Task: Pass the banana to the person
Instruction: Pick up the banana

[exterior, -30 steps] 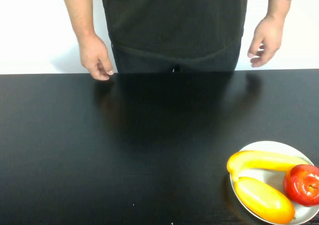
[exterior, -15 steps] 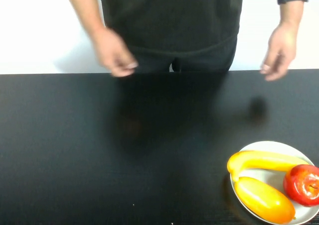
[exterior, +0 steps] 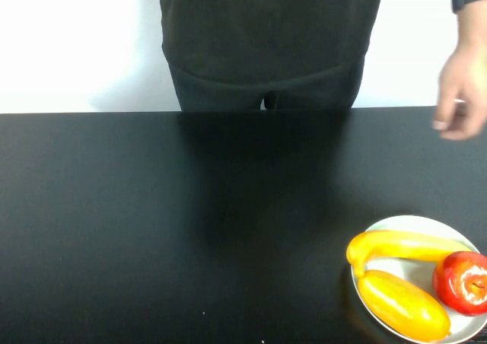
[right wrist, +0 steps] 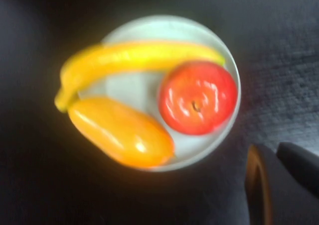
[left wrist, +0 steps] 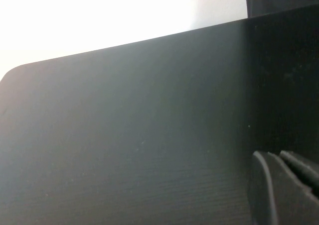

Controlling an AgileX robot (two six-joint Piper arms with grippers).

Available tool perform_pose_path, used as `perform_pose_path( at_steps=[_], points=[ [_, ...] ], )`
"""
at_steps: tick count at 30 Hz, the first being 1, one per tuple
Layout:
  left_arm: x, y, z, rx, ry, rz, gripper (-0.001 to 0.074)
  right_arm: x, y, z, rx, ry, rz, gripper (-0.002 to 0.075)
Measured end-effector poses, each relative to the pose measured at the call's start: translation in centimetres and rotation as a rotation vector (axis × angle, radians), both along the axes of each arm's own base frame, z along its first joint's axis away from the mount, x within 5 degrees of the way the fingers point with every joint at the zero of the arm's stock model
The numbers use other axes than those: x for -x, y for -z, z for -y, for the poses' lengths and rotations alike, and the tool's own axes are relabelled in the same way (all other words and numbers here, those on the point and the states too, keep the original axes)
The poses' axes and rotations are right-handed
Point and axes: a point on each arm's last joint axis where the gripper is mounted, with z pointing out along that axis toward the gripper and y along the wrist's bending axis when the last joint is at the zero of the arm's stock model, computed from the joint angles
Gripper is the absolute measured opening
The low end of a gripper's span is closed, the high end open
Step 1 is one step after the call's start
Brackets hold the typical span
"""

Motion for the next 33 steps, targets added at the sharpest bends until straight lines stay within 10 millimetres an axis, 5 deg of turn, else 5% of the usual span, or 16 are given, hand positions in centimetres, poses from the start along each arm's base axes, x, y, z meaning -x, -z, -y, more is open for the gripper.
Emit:
perform_pose_path(
  at_steps=[8,17,25,33],
  points=[
    [0.0,0.0,0.0,0.0,0.0,0.0,-0.0006,-5.0,-1.2,-0.8,0.114,-0.263,-0.18,-0.0007],
    [0.0,0.0,0.0,0.0,0.0,0.0,-0.0006,-12.9,-0.6,-5.9,0.336,-0.788,-0.252,0.0048],
    [0.0,0.0,0.0,0.0,0.0,0.0,-0.0006,-18.3,2.6,-9.4,0.478,-1.162,-0.3,0.0346],
    [0.0,0.0,0.0,0.0,0.0,0.0,-0.0006,-21.1,7.3,-10.2,0.59,-1.43,-0.314,0.0384]
  ],
)
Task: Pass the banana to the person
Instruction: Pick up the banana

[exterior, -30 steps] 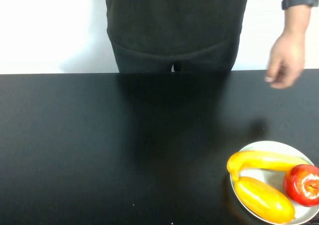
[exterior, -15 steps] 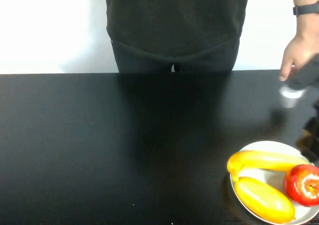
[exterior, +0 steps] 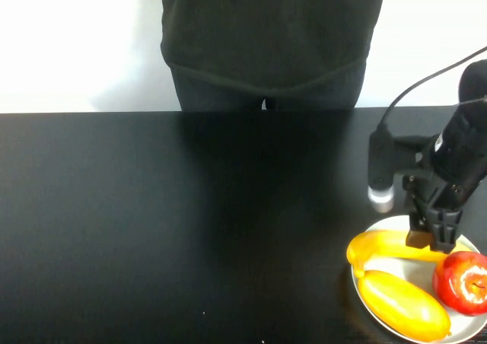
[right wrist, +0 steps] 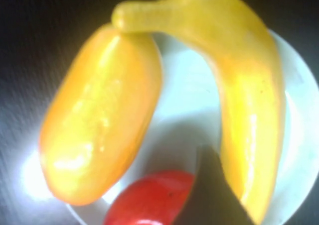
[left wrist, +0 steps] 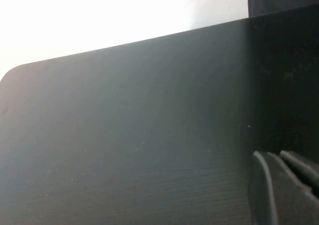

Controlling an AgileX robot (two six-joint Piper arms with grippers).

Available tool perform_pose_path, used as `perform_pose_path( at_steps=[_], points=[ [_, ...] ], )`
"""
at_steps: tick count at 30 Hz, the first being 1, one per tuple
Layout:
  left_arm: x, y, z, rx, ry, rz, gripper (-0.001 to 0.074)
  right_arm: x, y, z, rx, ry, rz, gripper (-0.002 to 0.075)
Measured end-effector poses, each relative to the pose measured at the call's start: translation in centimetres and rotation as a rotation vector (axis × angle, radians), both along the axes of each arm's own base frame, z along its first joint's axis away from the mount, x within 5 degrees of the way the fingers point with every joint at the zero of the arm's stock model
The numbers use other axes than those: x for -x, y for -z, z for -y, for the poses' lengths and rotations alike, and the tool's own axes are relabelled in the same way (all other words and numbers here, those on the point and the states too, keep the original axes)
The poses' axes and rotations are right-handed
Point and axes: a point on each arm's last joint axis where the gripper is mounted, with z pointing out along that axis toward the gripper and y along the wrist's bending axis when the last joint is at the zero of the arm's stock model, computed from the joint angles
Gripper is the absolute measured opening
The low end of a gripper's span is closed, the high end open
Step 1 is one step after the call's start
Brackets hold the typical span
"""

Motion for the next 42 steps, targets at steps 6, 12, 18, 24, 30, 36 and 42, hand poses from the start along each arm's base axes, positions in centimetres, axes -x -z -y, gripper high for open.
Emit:
perform_pose_path(
  at_steps=[6,12,18,24,30,36,42],
  points=[
    [0.0,0.0,0.0,0.0,0.0,0.0,-0.0006,-0.9,2.4,-0.1,0.049,-0.063,-0.034,0.0386],
    [0.0,0.0,0.0,0.0,0.0,0.0,-0.0006,-1.1,3.0,-0.3,0.058,-0.083,-0.027,0.0386],
    [0.0,0.0,0.0,0.0,0.0,0.0,-0.0006,-1.3,3.8,-0.4,0.05,-0.085,0.016,0.0386],
    [0.0,0.0,0.0,0.0,0.0,0.0,-0.0006,-0.8,5.1,-0.1,0.056,-0.103,0.028,0.0386],
    [0.0,0.0,0.0,0.0,0.0,0.0,-0.0006,-1.1,5.1,-0.2,0.048,-0.104,0.068,0.0386],
    [0.0,0.0,0.0,0.0,0.0,0.0,-0.0006,-1.4,6.2,-0.2,0.058,-0.109,0.053,0.0386],
    [0.0,0.0,0.0,0.0,0.0,0.0,-0.0006,-1.8,7.5,-0.4,0.058,-0.108,0.054,0.0386]
  ],
)
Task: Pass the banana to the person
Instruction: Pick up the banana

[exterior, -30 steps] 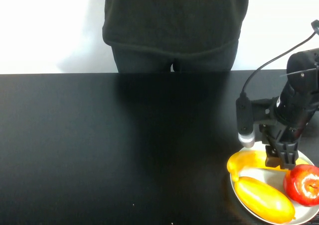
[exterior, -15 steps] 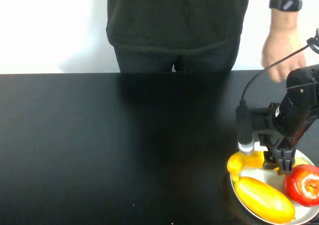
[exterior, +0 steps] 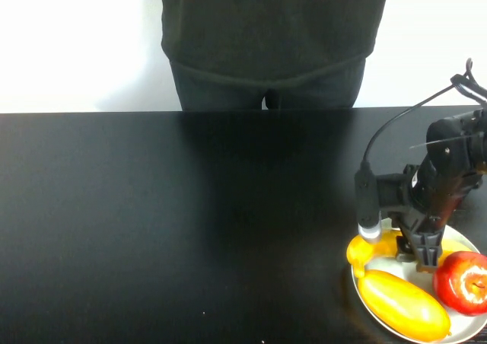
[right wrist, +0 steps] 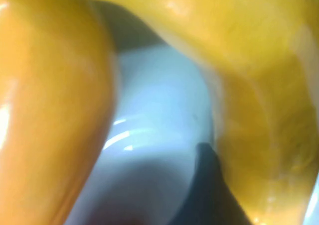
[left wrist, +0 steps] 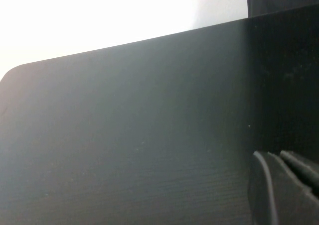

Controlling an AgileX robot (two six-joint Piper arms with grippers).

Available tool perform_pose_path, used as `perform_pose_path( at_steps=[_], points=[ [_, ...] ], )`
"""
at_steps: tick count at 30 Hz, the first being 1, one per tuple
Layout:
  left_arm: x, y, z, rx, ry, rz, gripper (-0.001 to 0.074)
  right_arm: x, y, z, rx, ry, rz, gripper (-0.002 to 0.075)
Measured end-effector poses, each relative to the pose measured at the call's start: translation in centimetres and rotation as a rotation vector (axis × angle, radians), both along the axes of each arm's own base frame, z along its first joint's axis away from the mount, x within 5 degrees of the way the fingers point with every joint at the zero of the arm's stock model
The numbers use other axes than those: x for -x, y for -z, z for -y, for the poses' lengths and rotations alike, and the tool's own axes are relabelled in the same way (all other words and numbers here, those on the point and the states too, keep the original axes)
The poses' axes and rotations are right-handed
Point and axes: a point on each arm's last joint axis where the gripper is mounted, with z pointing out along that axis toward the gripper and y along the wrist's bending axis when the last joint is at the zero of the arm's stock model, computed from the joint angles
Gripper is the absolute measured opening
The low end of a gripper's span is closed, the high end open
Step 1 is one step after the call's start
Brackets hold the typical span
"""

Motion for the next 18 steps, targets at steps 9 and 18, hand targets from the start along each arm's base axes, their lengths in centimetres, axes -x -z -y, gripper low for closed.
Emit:
perform_pose_path(
  at_steps=[9,18],
  points=[
    [0.0,0.0,0.0,0.0,0.0,0.0,-0.0006,-0.4,1.1,-0.1,-0.001,0.0,0.002,0.0386],
    [0.0,0.0,0.0,0.0,0.0,0.0,-0.0006,-0.4,1.7,-0.2,-0.007,0.01,-0.013,0.0341]
  ],
)
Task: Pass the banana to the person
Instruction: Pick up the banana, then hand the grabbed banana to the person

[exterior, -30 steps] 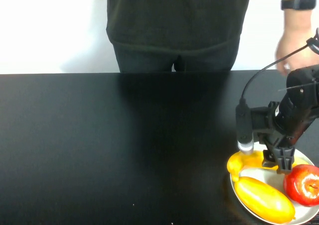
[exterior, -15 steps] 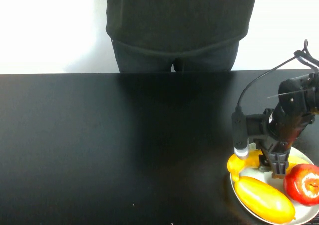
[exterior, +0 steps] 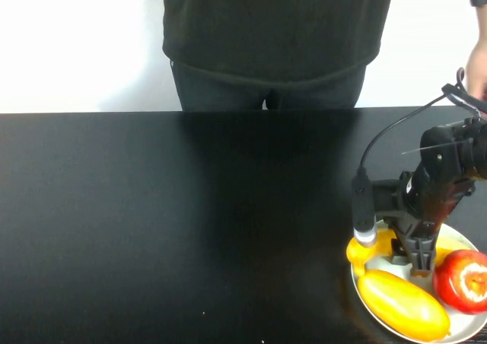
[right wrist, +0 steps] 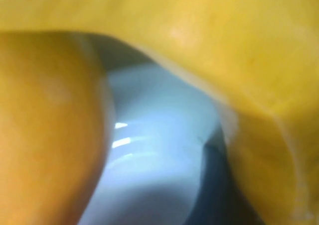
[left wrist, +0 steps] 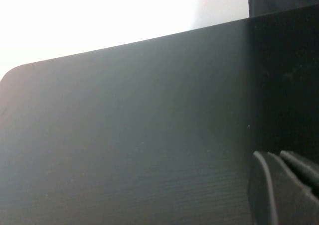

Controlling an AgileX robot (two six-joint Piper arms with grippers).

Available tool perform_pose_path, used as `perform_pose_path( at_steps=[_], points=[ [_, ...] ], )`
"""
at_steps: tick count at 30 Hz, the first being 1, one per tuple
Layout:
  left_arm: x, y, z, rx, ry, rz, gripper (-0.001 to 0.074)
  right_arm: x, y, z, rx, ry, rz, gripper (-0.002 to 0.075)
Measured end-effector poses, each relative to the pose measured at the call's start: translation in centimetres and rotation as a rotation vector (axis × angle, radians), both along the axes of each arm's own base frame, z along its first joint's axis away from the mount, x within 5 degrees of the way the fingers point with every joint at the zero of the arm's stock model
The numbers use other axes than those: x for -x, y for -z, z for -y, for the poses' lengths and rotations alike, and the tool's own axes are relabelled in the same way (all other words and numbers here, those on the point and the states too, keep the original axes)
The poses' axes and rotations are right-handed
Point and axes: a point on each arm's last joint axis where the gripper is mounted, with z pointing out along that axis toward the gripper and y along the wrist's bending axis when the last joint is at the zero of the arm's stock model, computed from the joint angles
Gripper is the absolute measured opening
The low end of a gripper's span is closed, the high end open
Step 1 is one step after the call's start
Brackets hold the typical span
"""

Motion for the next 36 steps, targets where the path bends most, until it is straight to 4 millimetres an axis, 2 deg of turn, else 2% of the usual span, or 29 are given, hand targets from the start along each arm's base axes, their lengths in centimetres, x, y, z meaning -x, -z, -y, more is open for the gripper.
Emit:
perform_pose_path(
  at_steps=[3,10,14,21,26,31,36],
  points=[
    [0.0,0.0,0.0,0.0,0.0,0.0,-0.0006,0.0,0.0,0.0,0.001,0.003,-0.003,0.0293],
    [0.0,0.0,0.0,0.0,0.0,0.0,-0.0006,0.0,-0.2,0.0,-0.007,0.038,0.002,0.0292],
    [0.0,0.0,0.0,0.0,0.0,0.0,-0.0006,0.0,-1.3,0.1,-0.015,0.072,0.036,0.0291],
    [0.0,0.0,0.0,0.0,0.0,0.0,-0.0006,0.2,-4.8,0.3,-0.059,0.166,0.134,0.0291],
    [0.0,0.0,0.0,0.0,0.0,0.0,-0.0006,1.3,-7.9,0.4,-0.119,0.297,0.178,0.0291],
    [0.0,0.0,0.0,0.0,0.0,0.0,-0.0006,3.7,-11.6,-0.4,-0.156,0.3,0.209,0.0291],
    [0.0,0.0,0.0,0.0,0.0,0.0,-0.0006,6.4,-14.2,-1.2,-0.136,0.275,0.186,0.0291]
  ],
)
